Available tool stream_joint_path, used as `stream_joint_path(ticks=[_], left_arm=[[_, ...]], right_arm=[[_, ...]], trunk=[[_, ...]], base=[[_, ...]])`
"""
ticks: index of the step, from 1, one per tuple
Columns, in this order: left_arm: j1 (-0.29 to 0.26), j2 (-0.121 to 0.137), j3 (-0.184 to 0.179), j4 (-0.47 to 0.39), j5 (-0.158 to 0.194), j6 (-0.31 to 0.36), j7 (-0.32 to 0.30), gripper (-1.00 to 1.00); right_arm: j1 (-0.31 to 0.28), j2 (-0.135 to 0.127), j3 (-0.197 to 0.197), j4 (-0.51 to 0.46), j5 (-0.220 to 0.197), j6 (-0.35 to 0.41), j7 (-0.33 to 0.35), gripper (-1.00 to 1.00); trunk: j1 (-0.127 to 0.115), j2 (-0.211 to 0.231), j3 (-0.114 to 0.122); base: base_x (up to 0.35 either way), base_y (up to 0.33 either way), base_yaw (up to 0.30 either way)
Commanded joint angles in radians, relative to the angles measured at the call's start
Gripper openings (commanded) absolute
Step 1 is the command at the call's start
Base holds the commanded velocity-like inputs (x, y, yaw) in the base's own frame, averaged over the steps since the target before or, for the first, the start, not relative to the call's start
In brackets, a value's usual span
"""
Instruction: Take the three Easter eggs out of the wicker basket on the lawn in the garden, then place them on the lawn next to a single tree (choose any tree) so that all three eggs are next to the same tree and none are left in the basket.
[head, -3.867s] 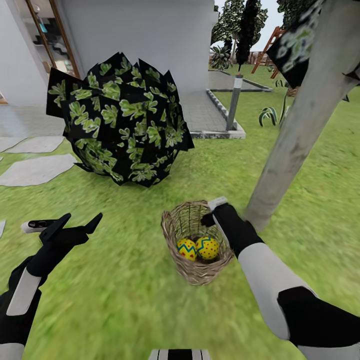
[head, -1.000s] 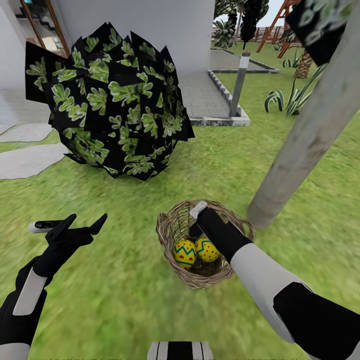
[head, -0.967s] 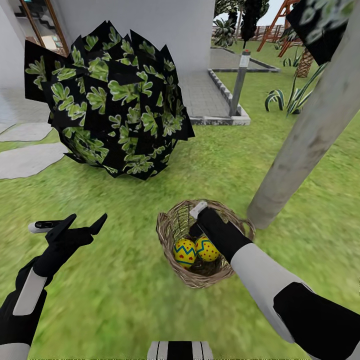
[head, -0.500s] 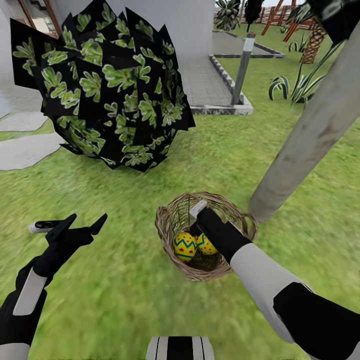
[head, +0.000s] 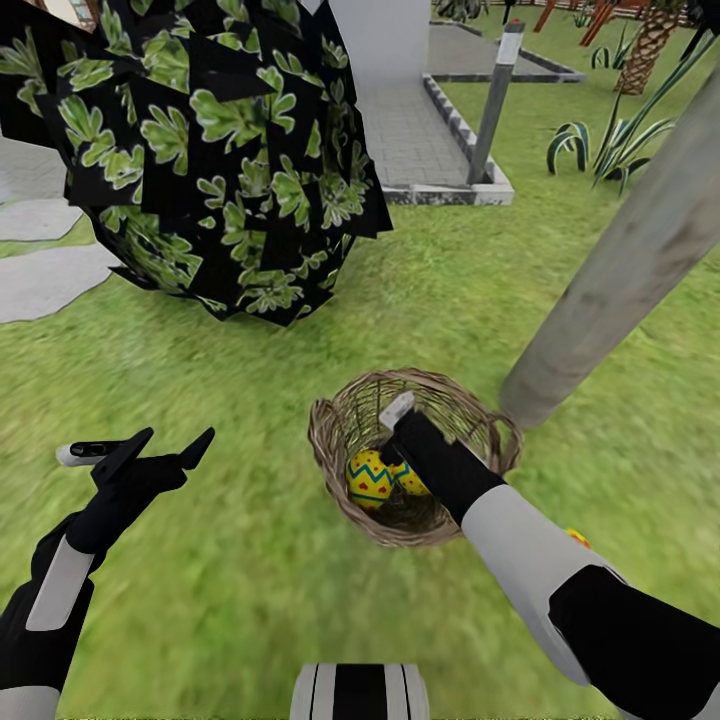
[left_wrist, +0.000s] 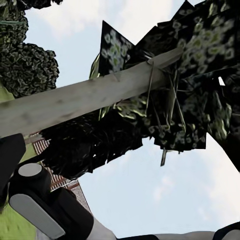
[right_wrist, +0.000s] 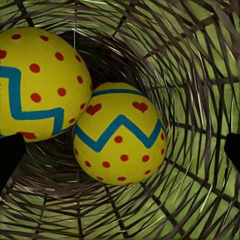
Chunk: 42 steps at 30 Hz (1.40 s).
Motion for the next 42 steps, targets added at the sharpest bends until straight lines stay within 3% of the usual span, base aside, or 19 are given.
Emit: stream_joint_path(ticks=[1,8,25,34,42], left_arm=[[0.000,0.000,0.000,0.000,0.003,0.010,-0.001,1.00],[0.000,0.000,0.000,0.000,0.002,0.010,-0.001,1.00],[0.000,0.000,-0.003,-0.001,0.002,0.010,-0.001,1.00],[0.000,-0.001,-0.003,0.000,0.002,0.010,-0.001,1.00],[0.000,-0.031,-0.002,0.001,-0.001,0.008,0.000,1.00]], right_arm=[[-0.001,0.000,0.002,-0.003,0.012,0.004,0.008,1.00],[-0.001,0.001,0.000,-0.014,0.119,0.003,0.010,1.00],[-0.001,-0.001,0.004,-0.010,0.126,-0.004,0.015,1.00],[-0.001,-0.001,0.004,-0.010,0.126,-0.005,0.015,1.00],[-0.001,0.000,0.004,-0.013,0.127,-0.006,0.015,1.00]], trunk=[[0.000,-0.001,-0.005],[0.003,-0.002,-0.040],[0.011,-0.006,-0.134],[0.011,-0.006,-0.148],[0.011,-0.006,-0.162]], base=[[0.000,0.000,0.000],[0.000,0.000,0.000],[0.000,0.000,0.000],[0.000,-0.005,0.000],[0.012,-0.187,0.000]])
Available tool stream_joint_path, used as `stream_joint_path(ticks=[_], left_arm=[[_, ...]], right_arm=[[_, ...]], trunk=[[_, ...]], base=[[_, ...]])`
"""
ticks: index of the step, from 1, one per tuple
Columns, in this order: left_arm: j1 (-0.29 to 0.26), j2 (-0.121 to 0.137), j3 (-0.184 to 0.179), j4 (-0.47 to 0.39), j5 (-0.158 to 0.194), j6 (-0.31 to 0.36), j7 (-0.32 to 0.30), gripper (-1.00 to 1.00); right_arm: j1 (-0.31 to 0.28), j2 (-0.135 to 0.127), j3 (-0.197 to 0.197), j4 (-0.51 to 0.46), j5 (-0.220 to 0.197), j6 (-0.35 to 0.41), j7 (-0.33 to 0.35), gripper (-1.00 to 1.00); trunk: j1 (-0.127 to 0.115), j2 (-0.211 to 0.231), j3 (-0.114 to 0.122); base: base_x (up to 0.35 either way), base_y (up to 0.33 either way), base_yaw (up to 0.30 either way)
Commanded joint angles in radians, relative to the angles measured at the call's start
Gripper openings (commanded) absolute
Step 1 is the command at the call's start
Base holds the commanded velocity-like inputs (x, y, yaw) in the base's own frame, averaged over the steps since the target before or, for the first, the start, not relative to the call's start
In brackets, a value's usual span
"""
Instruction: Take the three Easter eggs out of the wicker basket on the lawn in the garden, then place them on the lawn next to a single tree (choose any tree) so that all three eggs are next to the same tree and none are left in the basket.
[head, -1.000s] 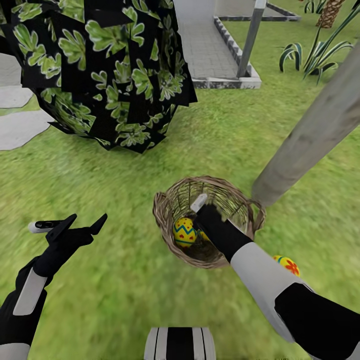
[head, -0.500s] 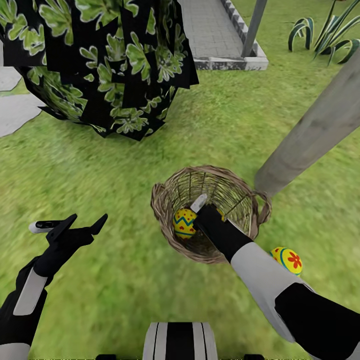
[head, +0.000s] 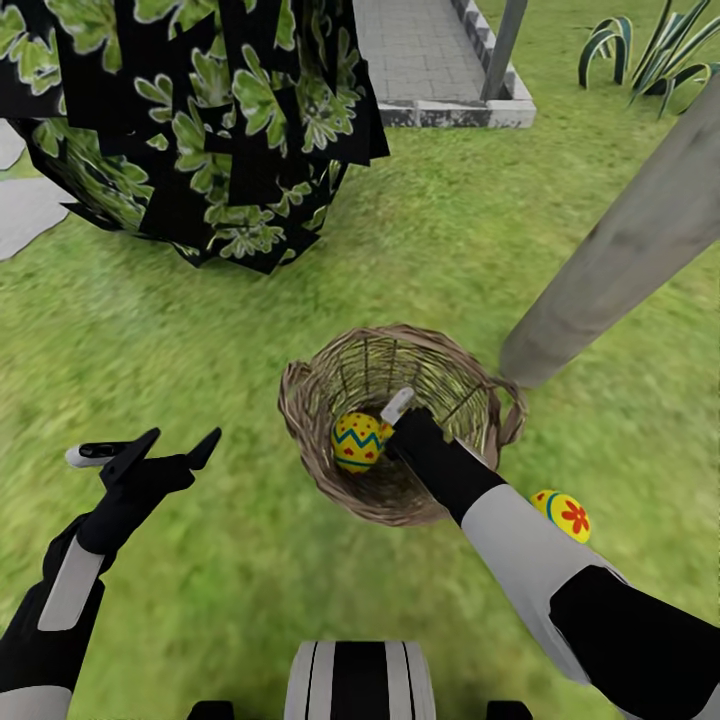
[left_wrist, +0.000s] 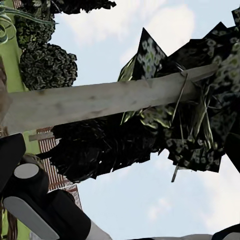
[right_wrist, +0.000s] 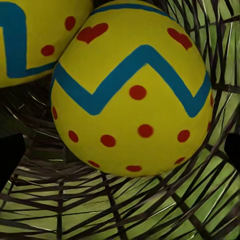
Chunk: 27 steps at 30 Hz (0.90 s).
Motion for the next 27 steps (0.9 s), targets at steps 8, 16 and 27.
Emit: stream_joint_path(ticks=[8,16,27], left_arm=[[0.000,-0.001,0.000,0.000,0.003,0.010,-0.001,1.00],[0.000,-0.001,-0.001,0.000,0.003,0.010,-0.001,1.00],[0.000,-0.004,-0.001,0.000,0.003,0.010,-0.001,1.00]], right_arm=[[-0.001,-0.001,0.002,-0.002,0.012,0.004,0.007,1.00],[-0.001,-0.003,-0.002,-0.023,0.010,0.003,0.004,1.00],[-0.001,-0.003,-0.009,-0.060,0.010,-0.001,-0.002,1.00]], trunk=[[0.000,0.000,-0.014],[0.000,0.000,-0.021],[0.000,0.000,-0.021]], base=[[0.002,-0.011,0.000],[0.000,-0.002,0.000],[0.030,-0.127,0.000]])
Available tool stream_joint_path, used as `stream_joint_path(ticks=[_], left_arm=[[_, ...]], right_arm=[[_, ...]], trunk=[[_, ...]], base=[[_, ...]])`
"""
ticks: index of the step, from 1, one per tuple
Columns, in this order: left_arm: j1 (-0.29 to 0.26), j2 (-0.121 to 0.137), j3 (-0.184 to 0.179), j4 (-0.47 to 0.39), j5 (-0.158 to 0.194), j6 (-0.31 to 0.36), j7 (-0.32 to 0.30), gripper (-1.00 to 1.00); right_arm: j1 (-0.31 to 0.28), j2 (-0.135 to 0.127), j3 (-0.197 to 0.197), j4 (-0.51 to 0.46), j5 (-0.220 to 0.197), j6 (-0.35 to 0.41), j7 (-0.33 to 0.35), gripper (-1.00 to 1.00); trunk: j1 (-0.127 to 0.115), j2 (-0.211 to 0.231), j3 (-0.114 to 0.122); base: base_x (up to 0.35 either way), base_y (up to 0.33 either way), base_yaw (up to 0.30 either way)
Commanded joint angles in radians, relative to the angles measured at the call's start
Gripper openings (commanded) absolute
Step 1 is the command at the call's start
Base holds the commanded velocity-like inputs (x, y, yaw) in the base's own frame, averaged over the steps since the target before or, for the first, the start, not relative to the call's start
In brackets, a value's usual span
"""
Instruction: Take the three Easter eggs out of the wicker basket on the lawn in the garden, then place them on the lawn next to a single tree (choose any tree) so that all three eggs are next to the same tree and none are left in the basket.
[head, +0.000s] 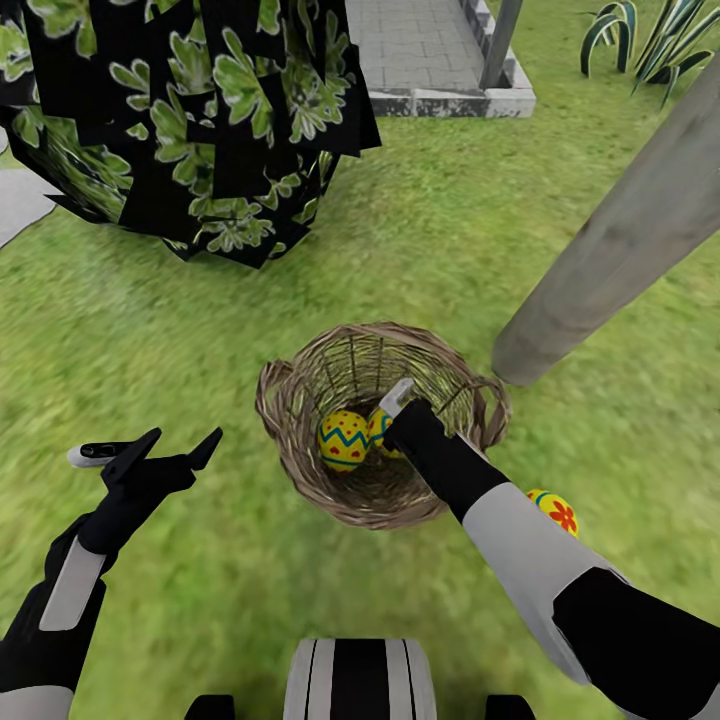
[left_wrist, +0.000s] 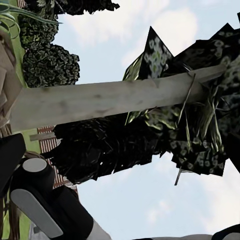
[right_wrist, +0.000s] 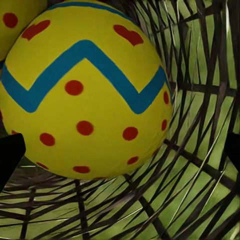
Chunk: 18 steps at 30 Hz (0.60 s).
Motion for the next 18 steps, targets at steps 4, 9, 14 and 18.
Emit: stream_joint_path(ticks=[4,9,14,18], left_arm=[[0.000,0.000,0.000,0.000,0.003,0.010,-0.001,1.00],[0.000,-0.001,0.000,0.000,0.003,0.010,-0.001,1.00],[0.000,-0.002,0.000,0.000,0.003,0.010,-0.001,1.00],[0.000,-0.002,0.000,0.000,0.003,0.010,-0.001,1.00]], right_arm=[[-0.001,0.000,0.002,-0.002,0.011,0.001,0.008,1.00],[0.000,0.000,0.002,-0.002,0.010,-0.009,0.009,1.00],[0.001,0.001,0.002,-0.002,0.009,-0.054,0.010,1.00],[0.001,0.001,0.002,0.000,0.005,-0.063,0.011,1.00]], trunk=[[0.000,0.000,-0.001],[0.000,0.000,-0.001],[0.000,0.000,-0.001],[0.000,0.000,-0.001]], base=[[0.002,-0.009,0.000],[0.000,-0.001,0.000],[0.000,0.000,0.000],[0.000,0.000,0.000]])
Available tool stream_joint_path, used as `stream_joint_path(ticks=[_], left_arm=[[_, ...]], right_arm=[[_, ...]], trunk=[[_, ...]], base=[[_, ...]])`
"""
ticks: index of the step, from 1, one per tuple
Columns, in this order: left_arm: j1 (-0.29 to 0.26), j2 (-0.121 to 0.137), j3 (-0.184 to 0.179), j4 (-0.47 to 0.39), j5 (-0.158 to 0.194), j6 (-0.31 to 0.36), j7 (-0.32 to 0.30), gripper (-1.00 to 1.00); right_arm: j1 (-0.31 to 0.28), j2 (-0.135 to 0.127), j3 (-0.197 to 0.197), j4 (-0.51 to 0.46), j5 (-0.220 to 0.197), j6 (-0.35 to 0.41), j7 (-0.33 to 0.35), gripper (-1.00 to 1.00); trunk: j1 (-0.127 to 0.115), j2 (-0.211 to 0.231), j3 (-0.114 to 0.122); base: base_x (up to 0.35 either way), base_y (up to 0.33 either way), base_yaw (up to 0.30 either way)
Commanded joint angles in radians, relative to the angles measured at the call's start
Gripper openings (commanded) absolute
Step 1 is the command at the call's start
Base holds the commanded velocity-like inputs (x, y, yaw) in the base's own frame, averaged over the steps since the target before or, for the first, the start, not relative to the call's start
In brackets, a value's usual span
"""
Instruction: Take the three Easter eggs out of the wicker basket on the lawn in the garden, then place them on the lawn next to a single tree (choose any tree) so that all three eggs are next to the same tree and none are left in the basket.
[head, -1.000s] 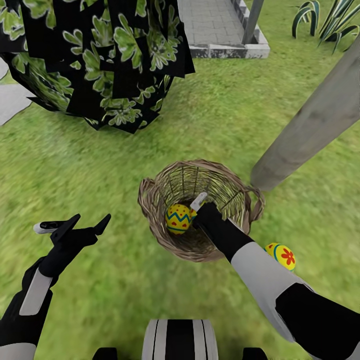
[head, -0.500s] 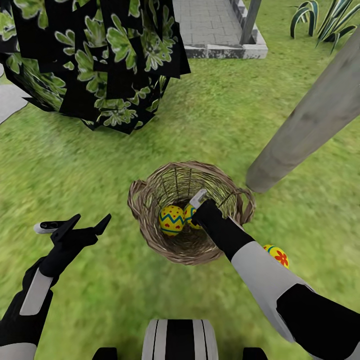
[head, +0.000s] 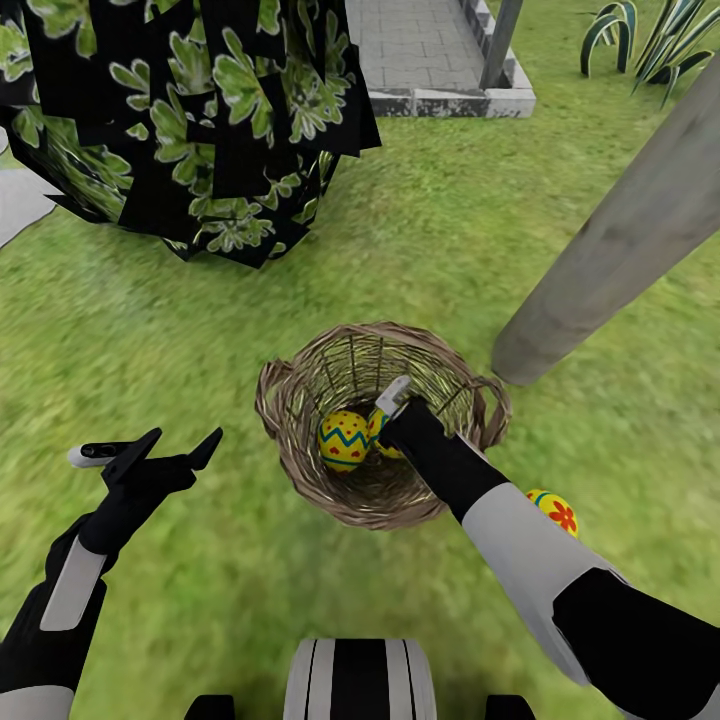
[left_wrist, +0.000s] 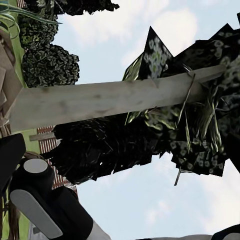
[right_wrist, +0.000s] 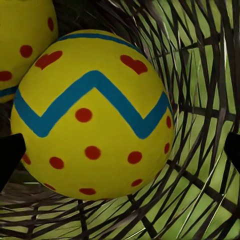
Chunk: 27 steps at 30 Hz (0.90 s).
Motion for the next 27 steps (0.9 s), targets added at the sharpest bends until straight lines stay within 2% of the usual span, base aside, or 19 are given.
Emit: stream_joint_path(ticks=[1,8,10,27], left_arm=[[0.000,0.000,0.000,0.000,0.003,0.010,-0.001,1.00],[0.000,0.000,0.000,0.000,0.003,0.010,0.000,1.00],[0.000,0.000,0.000,0.000,0.003,0.010,0.000,1.00],[0.000,-0.003,0.000,0.000,0.002,0.009,0.001,1.00]], right_arm=[[-0.001,0.000,0.001,-0.001,0.010,0.004,0.008,1.00],[-0.001,0.000,-0.003,0.012,0.004,0.003,0.009,1.00],[-0.001,0.001,-0.003,0.011,0.004,0.003,0.009,1.00],[-0.001,0.001,-0.005,0.001,0.004,0.003,0.009,1.00]], trunk=[[0.000,0.000,-0.001],[0.000,0.000,-0.001],[0.001,-0.001,-0.008],[0.003,-0.002,-0.028]], base=[[0.000,0.000,0.000],[0.000,0.000,0.000],[0.000,0.000,0.000],[0.000,0.000,0.000]])
